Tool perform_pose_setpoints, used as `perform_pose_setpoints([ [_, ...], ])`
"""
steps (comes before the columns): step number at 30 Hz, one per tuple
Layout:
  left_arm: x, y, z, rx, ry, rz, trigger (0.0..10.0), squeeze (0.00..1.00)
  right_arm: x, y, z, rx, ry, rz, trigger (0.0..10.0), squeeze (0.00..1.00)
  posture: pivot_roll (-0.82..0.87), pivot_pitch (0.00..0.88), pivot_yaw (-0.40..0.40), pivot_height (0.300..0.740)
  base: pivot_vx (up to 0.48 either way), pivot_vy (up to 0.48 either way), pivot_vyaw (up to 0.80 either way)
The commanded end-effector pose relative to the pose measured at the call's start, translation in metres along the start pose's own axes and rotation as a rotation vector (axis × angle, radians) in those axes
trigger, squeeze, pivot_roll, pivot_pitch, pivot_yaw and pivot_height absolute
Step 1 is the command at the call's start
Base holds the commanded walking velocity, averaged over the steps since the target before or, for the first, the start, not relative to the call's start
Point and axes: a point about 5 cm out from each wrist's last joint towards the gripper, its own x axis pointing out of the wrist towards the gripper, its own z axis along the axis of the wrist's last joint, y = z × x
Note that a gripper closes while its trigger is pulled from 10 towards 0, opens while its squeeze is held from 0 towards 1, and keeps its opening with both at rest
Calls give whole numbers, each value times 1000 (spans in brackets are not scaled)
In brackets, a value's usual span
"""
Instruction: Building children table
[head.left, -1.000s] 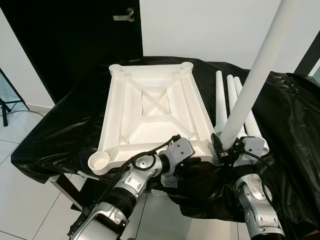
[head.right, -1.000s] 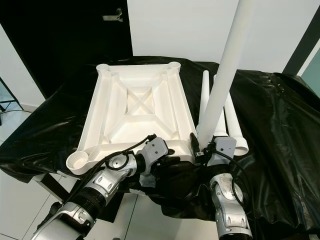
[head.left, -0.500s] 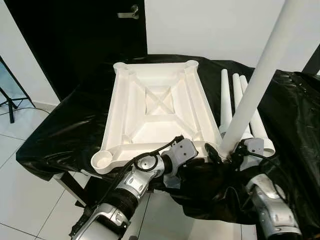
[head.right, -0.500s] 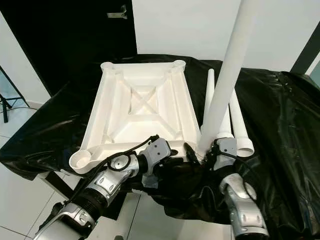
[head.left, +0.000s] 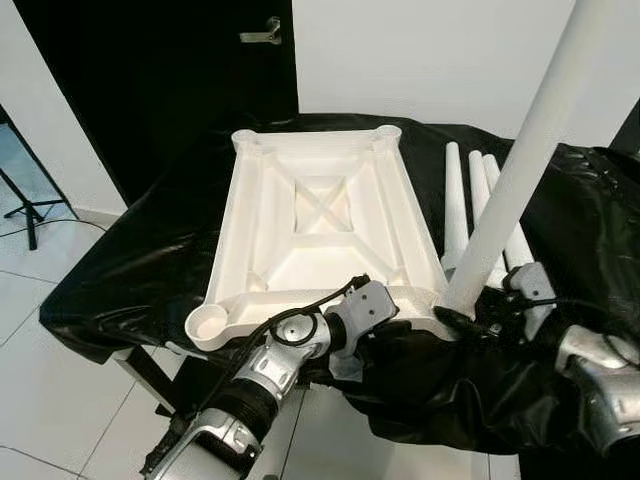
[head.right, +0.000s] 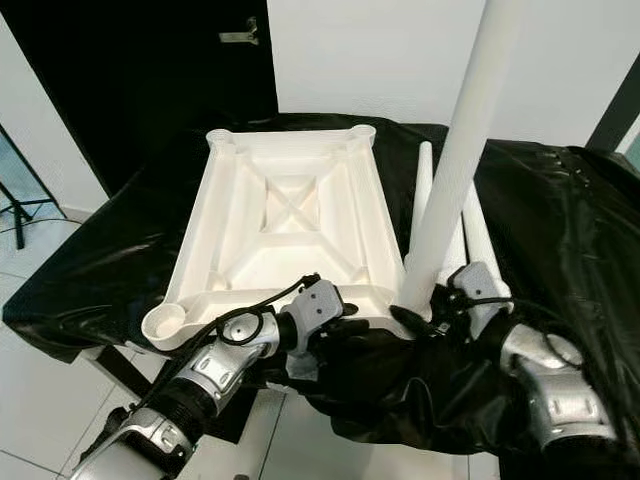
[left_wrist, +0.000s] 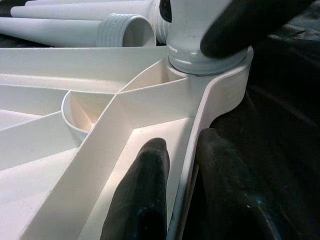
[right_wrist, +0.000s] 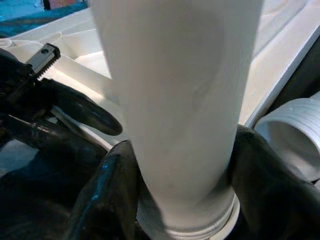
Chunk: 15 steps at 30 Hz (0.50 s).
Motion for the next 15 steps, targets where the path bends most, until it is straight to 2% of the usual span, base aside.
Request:
perform_pose_setpoints([
  [1, -1, -18, -27, -49, 127, -92, 10000, 0, 4, 18, -19, 49, 81, 116, 0, 0, 201, 0, -18, 740, 0, 0, 0],
  [8, -1, -18, -28, -50, 128, -91, 10000, 0, 3, 22, -25, 75, 103, 139, 0, 0, 199, 0, -14, 740, 0, 0, 0],
  [13, -1, -18, -27, -48, 126, -95, 10000, 0, 10, 36, -28, 127, 42, 80, 0, 0, 195, 0, -12, 740, 0, 0, 0],
  [14, -1, -18, -27, -47, 126, -95, 10000, 0, 15, 36, -24, 128, -25, -72, 0, 0, 198, 0, -12, 740, 0, 0, 0],
  [15, -1, -17, -26, -47, 126, -94, 10000, 0, 16, 35, -19, 132, -113, -295, 0, 0, 200, 0, -15, 740, 0, 0, 0],
])
